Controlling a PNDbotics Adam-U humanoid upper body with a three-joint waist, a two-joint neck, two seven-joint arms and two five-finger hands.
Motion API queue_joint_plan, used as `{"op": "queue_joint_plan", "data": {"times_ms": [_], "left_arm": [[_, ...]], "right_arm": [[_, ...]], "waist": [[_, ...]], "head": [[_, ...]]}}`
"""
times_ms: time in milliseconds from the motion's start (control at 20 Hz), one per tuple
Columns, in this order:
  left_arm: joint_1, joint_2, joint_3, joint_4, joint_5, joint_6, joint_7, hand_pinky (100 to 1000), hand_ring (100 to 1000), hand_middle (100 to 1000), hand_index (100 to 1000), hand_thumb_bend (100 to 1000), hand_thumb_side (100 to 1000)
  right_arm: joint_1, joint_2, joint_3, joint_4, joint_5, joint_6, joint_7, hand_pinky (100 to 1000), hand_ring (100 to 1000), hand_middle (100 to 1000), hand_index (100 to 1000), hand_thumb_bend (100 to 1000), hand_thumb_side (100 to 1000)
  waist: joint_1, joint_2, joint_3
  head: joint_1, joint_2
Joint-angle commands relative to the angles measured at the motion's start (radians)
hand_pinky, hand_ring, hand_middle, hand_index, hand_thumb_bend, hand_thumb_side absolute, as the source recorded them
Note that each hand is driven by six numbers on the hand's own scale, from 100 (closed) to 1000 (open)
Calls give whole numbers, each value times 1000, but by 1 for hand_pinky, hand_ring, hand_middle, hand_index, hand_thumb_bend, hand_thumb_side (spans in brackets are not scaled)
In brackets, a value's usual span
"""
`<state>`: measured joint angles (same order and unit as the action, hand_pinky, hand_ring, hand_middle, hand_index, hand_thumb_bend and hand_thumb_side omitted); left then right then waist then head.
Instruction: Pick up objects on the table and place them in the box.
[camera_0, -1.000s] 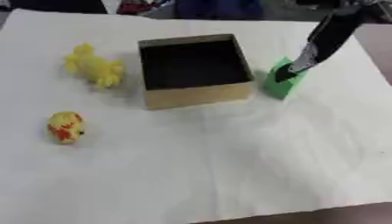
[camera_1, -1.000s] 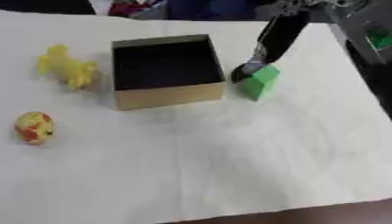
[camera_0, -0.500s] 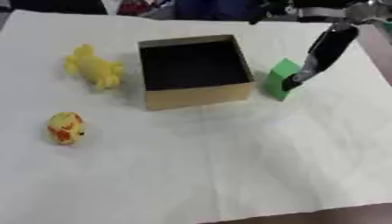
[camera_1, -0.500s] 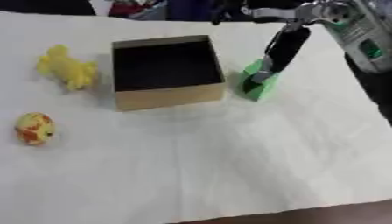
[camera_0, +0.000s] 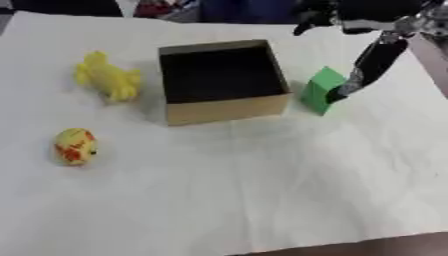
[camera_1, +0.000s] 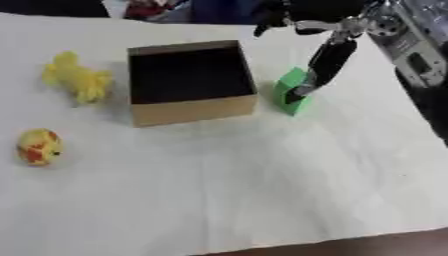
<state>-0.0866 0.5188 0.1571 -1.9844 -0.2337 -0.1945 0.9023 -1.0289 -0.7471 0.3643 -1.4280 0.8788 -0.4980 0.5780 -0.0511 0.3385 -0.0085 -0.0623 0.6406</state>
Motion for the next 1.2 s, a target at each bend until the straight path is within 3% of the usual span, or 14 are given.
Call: {"op": "queue_joint_plan", "data": {"times_ms": [50, 300, 550, 1000, 1200], "left_arm": [[-2, 23, 6, -16, 4, 0, 5, 334, 575, 586, 764, 163, 1000], [-1, 20, 6, -16, 5, 3, 5, 332, 573, 584, 763, 165, 1000], [-1, 21, 7, -16, 9, 7, 5, 332, 570, 581, 762, 165, 1000], [0, 18, 7, -16, 15, 9, 5, 331, 567, 578, 761, 162, 1000], [0, 15, 5, -16, 19, 10, 5, 330, 565, 575, 756, 155, 1000]], "right_arm": [[-12, -36, -7, 20, 40, -6, -22, 949, 1000, 976, 904, 712, 566], [-15, -31, -1, 77, 87, -31, -46, 949, 1000, 978, 911, 728, 580], [-32, -26, 2, 106, 125, -66, -54, 942, 1000, 983, 906, 816, 643], [-66, -7, 3, 193, 241, -133, -129, 929, 1000, 976, 898, 810, 628], [-76, 9, 2, 246, 263, -158, -186, 915, 1000, 957, 894, 759, 596]], "waist": [[4, -23, -1], [5, -22, 0], [4, -22, -1], [3, -22, 0], [4, -21, 0]], "head": [[4, -11], [1, -9], [2, -8], [5, -12], [6, -14]]}}
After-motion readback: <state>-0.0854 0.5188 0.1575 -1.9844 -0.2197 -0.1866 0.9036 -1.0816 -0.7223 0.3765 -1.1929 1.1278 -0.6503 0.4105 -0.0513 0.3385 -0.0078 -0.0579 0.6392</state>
